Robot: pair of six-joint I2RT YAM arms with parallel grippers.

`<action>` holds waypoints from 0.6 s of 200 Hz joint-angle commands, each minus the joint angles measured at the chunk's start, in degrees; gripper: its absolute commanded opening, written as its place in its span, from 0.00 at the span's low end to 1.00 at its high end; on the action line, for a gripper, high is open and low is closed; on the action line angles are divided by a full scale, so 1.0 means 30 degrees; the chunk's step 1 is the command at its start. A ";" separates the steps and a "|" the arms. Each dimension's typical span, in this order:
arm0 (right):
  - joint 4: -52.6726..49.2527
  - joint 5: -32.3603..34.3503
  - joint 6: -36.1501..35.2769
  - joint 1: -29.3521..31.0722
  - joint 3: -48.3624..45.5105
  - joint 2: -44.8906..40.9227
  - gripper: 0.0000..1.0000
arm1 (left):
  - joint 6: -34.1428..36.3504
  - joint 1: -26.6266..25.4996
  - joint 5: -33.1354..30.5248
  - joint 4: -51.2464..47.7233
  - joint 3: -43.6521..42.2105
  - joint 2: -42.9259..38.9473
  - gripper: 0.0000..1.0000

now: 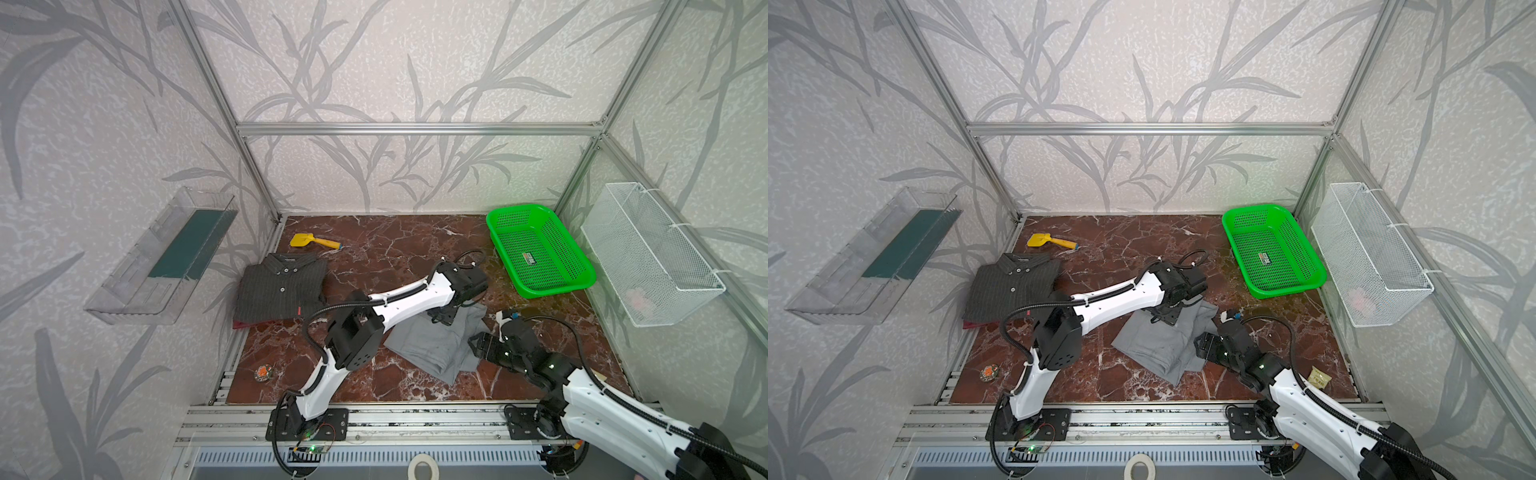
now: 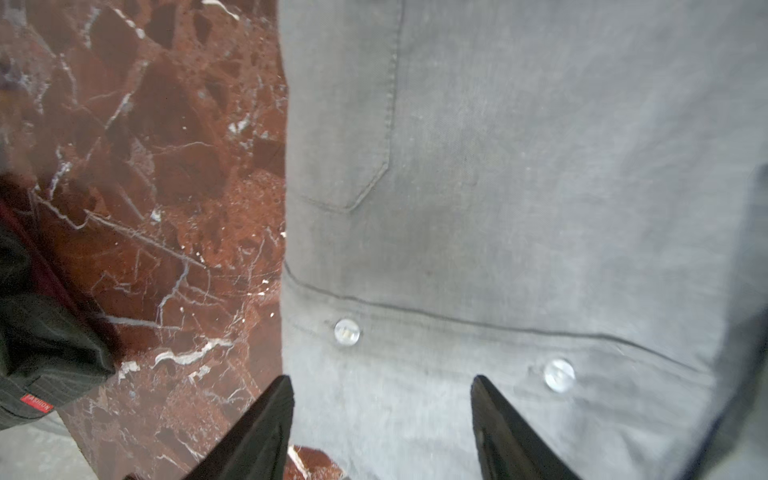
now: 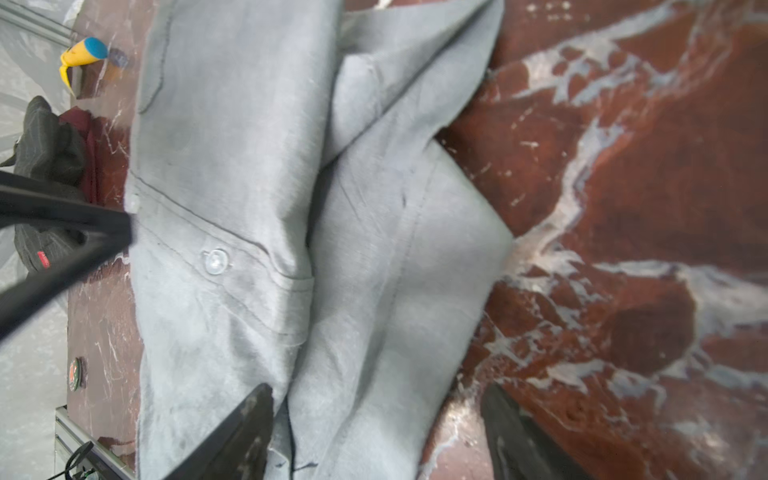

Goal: Fold and stack the long sleeve shirts
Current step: 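Grasp the folded grey shirt's near edges with both grippers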

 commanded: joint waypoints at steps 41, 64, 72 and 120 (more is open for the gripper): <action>0.4719 -0.1355 0.0888 -0.0175 -0.1514 0.2633 0.75 | 0.0614 -0.0124 0.2778 0.2190 -0.2843 -0.0648 0.68; 0.6998 -0.1451 0.0691 -0.0182 -0.2100 0.3592 0.75 | 0.0333 -0.0472 0.3745 0.3818 -0.5024 -0.1581 0.68; 0.7447 -0.1344 0.0619 -0.0190 -0.2236 0.3763 0.74 | 0.0216 -0.0617 0.4094 0.4360 -0.5682 -0.1817 0.68; 0.8293 -0.1586 0.0272 -0.0160 -0.2145 0.5065 0.73 | -0.0315 -0.1086 0.4870 0.6043 -0.7719 -0.2387 0.68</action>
